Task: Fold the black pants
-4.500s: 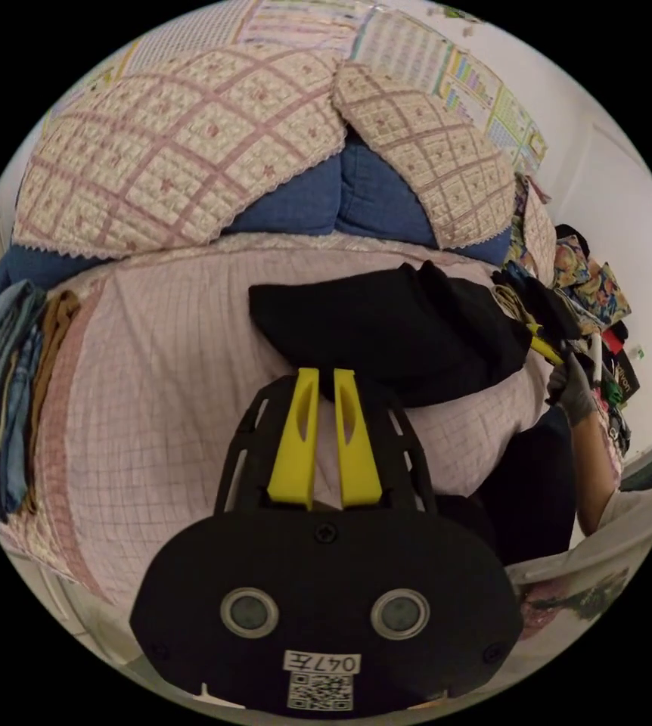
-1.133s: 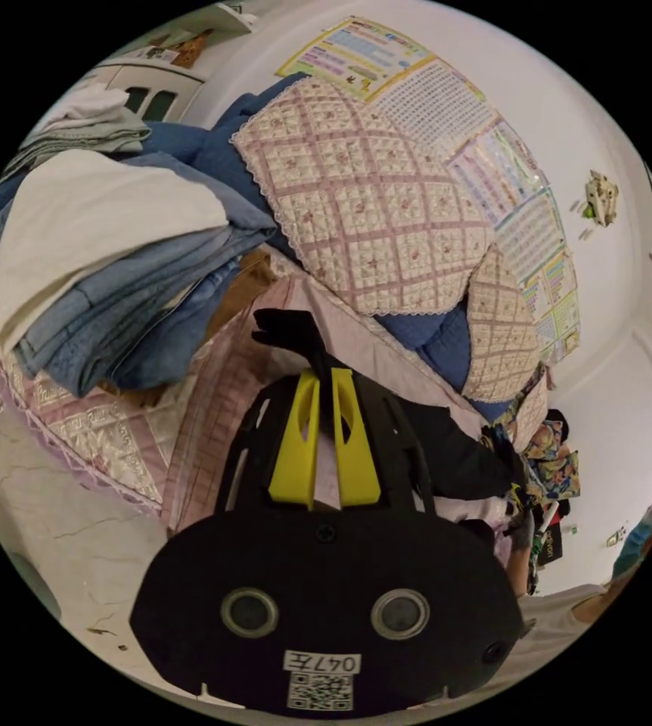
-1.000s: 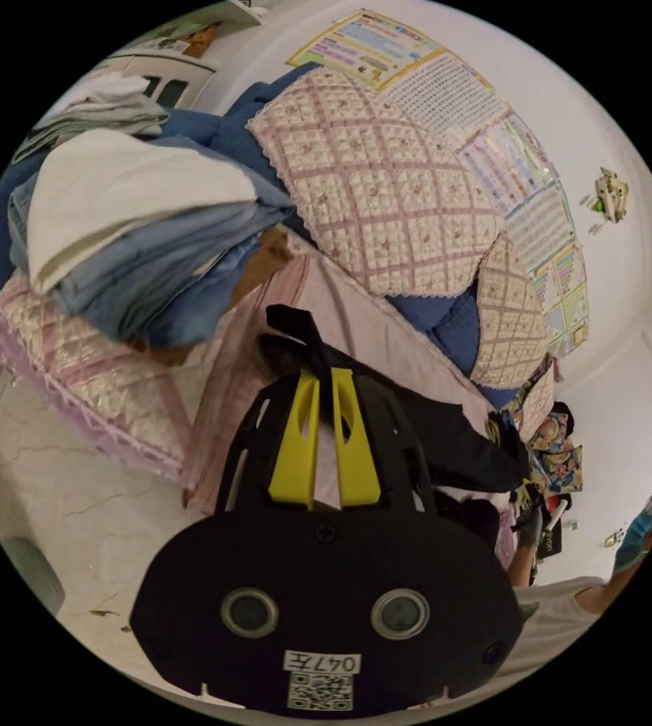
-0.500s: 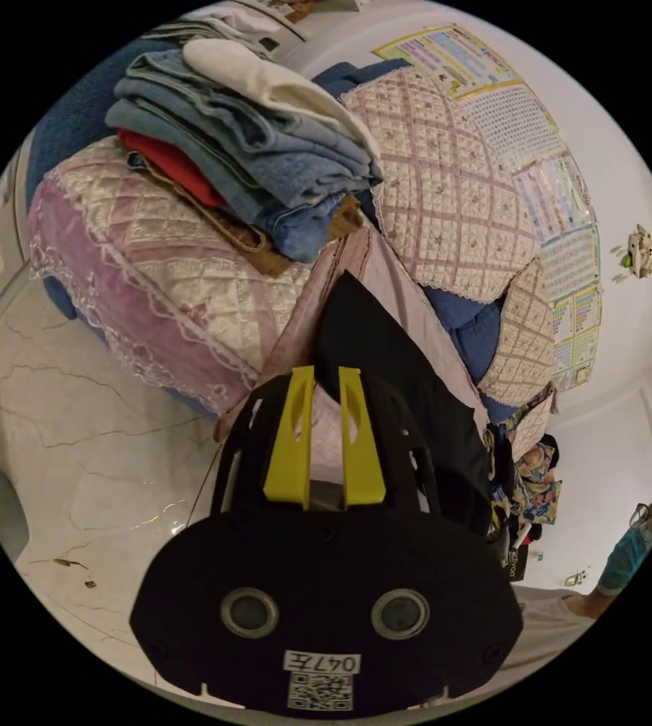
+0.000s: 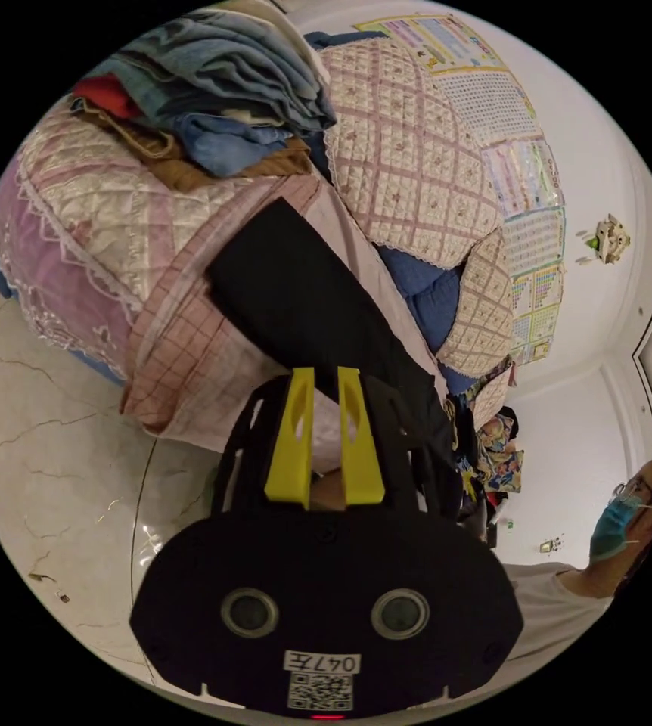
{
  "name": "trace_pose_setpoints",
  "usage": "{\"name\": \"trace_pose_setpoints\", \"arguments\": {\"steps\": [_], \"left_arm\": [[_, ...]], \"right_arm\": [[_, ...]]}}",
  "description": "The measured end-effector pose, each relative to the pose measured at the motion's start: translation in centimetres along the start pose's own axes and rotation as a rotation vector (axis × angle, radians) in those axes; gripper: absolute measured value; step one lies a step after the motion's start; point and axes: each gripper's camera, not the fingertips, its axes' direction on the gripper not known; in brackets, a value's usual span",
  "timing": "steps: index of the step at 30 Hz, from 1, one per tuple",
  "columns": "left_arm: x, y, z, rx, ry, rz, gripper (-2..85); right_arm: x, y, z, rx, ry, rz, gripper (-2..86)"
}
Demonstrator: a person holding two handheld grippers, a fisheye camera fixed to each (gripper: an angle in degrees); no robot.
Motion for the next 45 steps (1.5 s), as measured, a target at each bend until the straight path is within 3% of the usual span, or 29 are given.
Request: {"name": "trace_pose_setpoints", "arguments": {"steps": [4, 14, 19, 23, 32, 36, 45], "left_arm": [[3.3, -0.9, -1.3, 0.033, 0.043, 0.029, -0.6], [15.4, -4.3, -5.6, 0.067, 0.054, 0.112, -0.9], [25.5, -4.4, -6.8, 0.067, -0.066, 0.391, -0.1], [35.0, -3.3, -6.2, 0.038, -0.323, 0.6, 4.2], [46.7, -5.9, -7.5, 0.066, -0.356, 0.642, 4.4], [52.8, -6.9, -5.3, 0.003, -0.514, 0.755, 6.1], [64.1, -7.6, -2.4, 0.019, -0.646, 0.906, 9.4]], "right_arm": [[-3.9, 0.8, 0.4, -0.075, 0.018, -0.196, 1.5], [-17.2, 7.2, 6.5, -0.173, 0.366, -0.859, 5.6], [-22.3, 10.4, 9.1, -0.115, 0.402, -1.086, 2.1], [-24.5, 10.0, 10.6, -0.188, 0.352, -1.079, 0.4], [-28.5, 9.1, 12.2, -0.159, 0.353, -1.037, -0.3], [-30.5, 7.7, 12.6, -0.078, 0.377, -0.979, -0.4], [-33.5, 0.6, 13.3, 0.078, 0.224, -0.715, -0.4]]}}
